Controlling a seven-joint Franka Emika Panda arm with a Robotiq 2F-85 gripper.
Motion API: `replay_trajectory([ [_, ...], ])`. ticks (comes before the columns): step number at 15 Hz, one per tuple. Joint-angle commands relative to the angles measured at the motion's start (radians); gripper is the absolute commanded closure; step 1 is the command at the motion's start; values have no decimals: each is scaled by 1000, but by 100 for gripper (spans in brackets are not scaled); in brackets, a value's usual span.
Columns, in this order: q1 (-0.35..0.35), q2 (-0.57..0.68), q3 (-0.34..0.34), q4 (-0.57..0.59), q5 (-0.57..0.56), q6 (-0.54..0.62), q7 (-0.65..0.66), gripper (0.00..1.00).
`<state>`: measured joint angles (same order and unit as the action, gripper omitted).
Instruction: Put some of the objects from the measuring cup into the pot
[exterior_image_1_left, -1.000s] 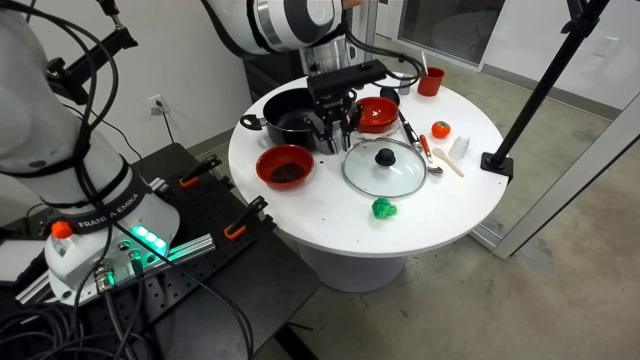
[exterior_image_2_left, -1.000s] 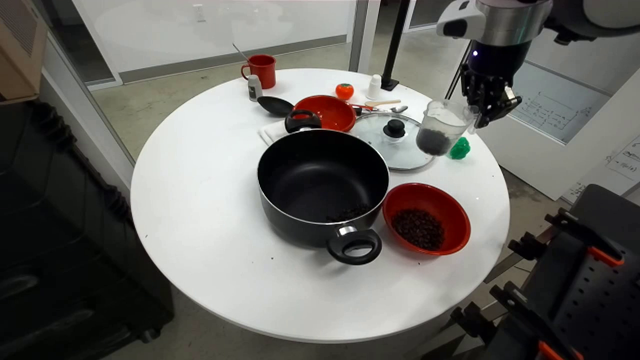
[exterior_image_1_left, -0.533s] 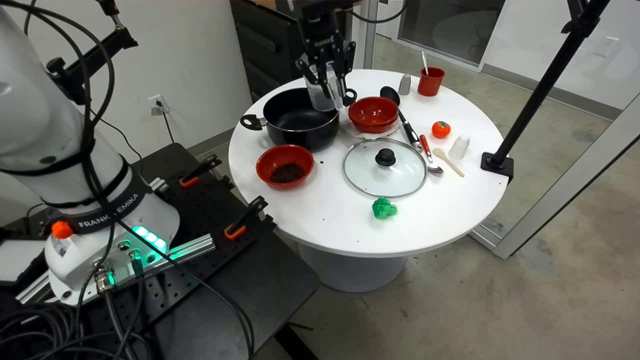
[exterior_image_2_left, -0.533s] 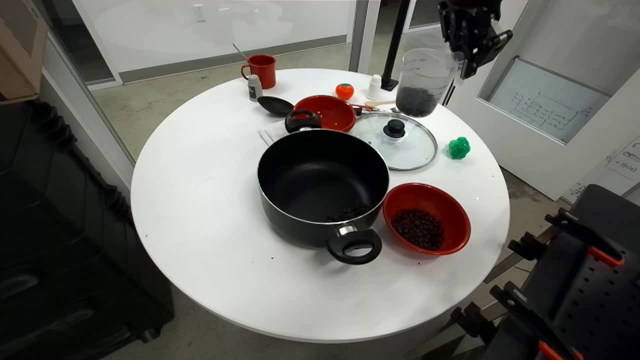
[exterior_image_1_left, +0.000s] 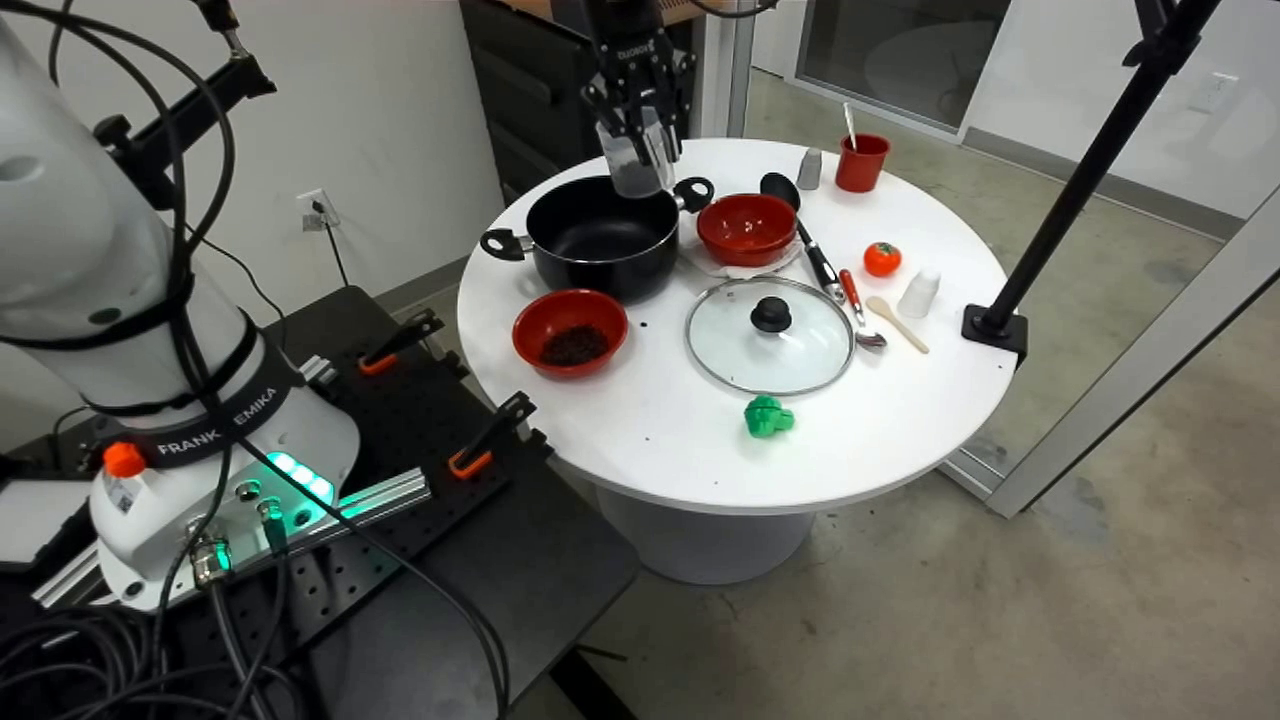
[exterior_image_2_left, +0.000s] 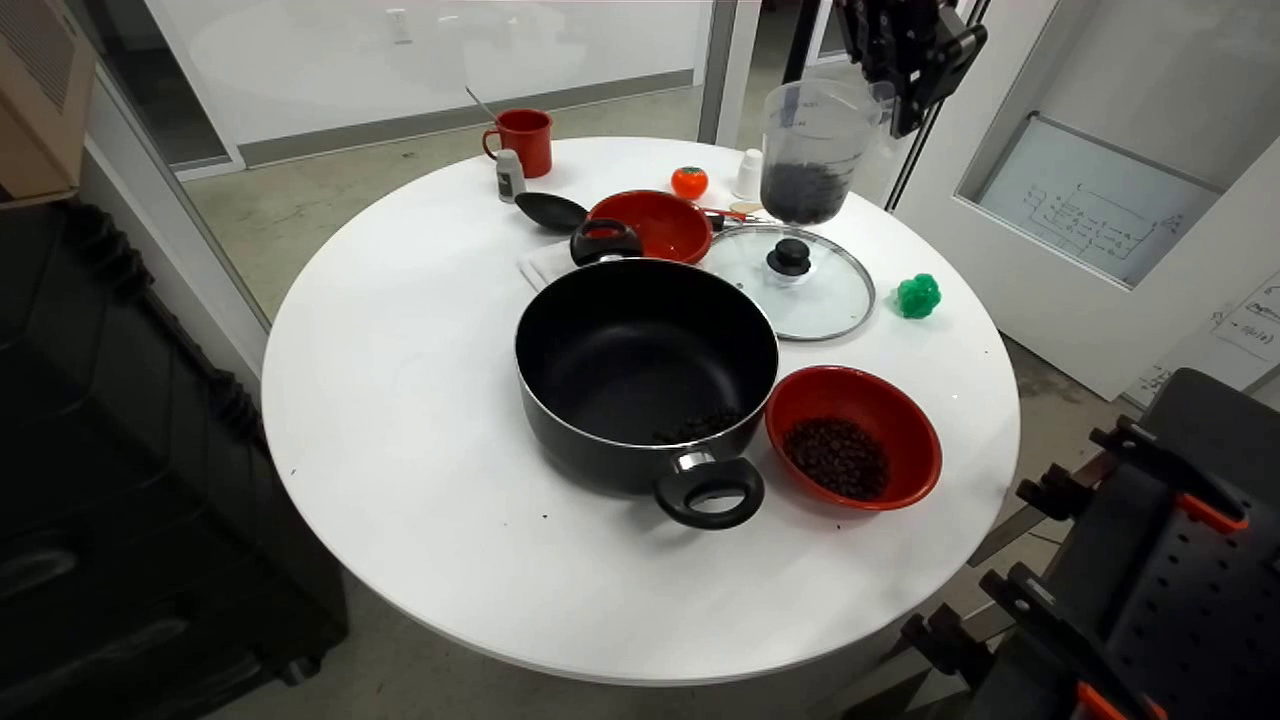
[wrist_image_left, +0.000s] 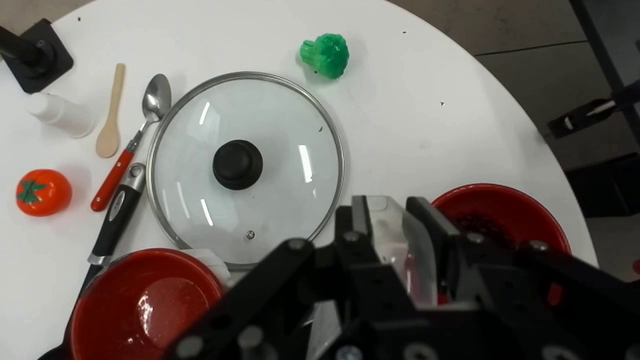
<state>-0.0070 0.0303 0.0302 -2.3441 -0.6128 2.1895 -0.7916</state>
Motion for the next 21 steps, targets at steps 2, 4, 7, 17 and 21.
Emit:
replay_trajectory([
  [2, 6, 1, -6, 2, 1, -2, -1, 74],
  [4, 6, 1, -6, 2, 1, -2, -1, 74],
  [7, 6, 1, -6, 2, 1, -2, -1, 74],
  [17, 51, 52, 33, 92, 8, -48, 121, 94],
  [21, 70, 106, 40, 149, -56, -100, 220, 94],
])
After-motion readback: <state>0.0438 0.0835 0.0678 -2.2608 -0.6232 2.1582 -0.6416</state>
